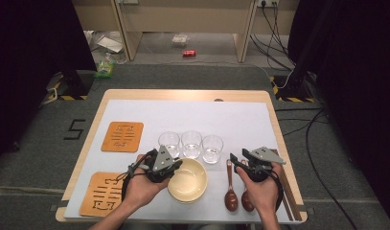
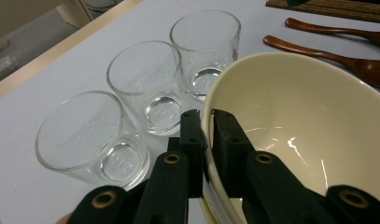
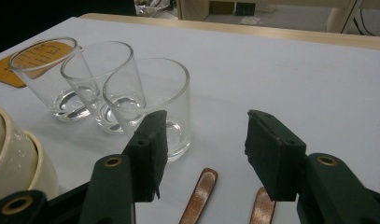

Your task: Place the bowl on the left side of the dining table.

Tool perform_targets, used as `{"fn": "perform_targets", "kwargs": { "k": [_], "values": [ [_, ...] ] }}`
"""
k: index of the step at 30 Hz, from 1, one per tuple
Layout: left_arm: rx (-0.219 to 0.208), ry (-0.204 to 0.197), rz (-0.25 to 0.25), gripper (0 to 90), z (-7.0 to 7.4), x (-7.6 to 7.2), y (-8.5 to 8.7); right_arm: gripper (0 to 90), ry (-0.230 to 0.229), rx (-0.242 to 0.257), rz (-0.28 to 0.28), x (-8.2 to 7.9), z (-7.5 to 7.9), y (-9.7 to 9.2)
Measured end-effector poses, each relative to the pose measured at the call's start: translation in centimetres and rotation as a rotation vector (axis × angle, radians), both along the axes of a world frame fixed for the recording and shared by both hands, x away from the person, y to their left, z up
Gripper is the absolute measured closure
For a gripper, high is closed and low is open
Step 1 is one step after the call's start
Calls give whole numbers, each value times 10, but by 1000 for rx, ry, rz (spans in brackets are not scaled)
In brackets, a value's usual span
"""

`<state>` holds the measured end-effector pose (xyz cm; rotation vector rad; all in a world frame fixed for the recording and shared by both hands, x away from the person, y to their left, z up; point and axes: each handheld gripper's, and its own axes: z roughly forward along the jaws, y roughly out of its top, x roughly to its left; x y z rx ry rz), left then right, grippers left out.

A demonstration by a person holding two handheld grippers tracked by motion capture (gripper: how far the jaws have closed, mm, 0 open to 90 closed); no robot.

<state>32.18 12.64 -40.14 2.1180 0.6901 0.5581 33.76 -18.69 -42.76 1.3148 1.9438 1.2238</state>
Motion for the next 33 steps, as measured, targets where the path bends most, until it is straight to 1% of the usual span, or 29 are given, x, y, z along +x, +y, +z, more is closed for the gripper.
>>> {"fn": "perform_targets", "kwargs": {
  "k": [2,4,11,13,16,18,21,24,29,30,31,32,33],
  "values": [
    [-7,-22,-10,821,1,-2,1,487,1,0,0,0,0,0],
    [-26,-33,-14,820,3,-3,2,488,2,1,-2,0,0,0],
    [-115,-35,-25,822,14,-6,8,487,-5,5,-5,0,1,-2],
    [-130,-43,-27,823,18,-6,11,487,-5,6,-7,0,1,-3],
    [-134,-59,-17,822,23,-6,15,487,-6,9,-14,0,1,-4],
    [-133,-78,-7,822,26,-6,18,487,-9,9,-15,0,2,-5],
    [-158,-94,9,823,31,-5,23,487,-9,12,-19,0,2,-6],
    [-160,-115,18,823,35,-5,26,487,-9,12,-17,0,3,-6],
    [-169,-125,30,823,37,-3,31,487,-11,12,-22,-1,3,-7],
    [-167,-130,34,823,38,-3,32,487,-14,10,-20,-1,3,-7],
    [-165,-143,38,823,38,-2,34,487,-14,9,-21,-1,3,-7],
    [-171,-133,45,823,39,-2,35,487,-11,10,-23,-1,3,-7],
    [-178,-131,49,823,39,-2,36,487,-11,8,-24,-1,3,-6]
  ]
}}
